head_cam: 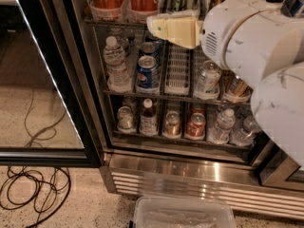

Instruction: Pick green can from top shelf of fridge

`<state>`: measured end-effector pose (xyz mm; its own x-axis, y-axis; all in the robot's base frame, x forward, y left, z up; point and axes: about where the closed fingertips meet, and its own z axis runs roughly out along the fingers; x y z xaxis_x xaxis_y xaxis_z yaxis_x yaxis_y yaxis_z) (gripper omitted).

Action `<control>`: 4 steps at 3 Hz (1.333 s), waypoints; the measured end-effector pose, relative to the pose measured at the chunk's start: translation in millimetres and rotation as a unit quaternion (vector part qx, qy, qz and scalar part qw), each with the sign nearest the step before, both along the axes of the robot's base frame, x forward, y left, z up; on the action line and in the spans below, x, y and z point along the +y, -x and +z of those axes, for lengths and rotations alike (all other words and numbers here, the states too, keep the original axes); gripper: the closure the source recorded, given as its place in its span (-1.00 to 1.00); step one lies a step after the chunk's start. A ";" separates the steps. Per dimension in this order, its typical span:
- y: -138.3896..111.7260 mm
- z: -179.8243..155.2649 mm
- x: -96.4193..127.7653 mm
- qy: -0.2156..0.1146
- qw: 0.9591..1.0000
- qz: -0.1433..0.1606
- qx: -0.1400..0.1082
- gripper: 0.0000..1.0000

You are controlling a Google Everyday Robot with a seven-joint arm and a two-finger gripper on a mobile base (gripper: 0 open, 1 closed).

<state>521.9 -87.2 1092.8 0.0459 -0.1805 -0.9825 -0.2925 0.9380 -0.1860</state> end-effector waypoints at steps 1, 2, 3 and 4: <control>11.6 7.4 9.0 -0.027 1.000 -0.001 -0.010 -1.00; 14.1 1.7 29.2 -0.048 0.999 0.012 -0.004 -1.00; 4.2 -11.2 57.1 -0.053 0.998 0.044 0.011 -1.00; -0.1 -17.9 76.4 -0.047 0.997 0.066 0.016 -1.00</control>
Offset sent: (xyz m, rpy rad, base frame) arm 0.0517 0.0974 -0.0346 0.1615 0.0209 0.0221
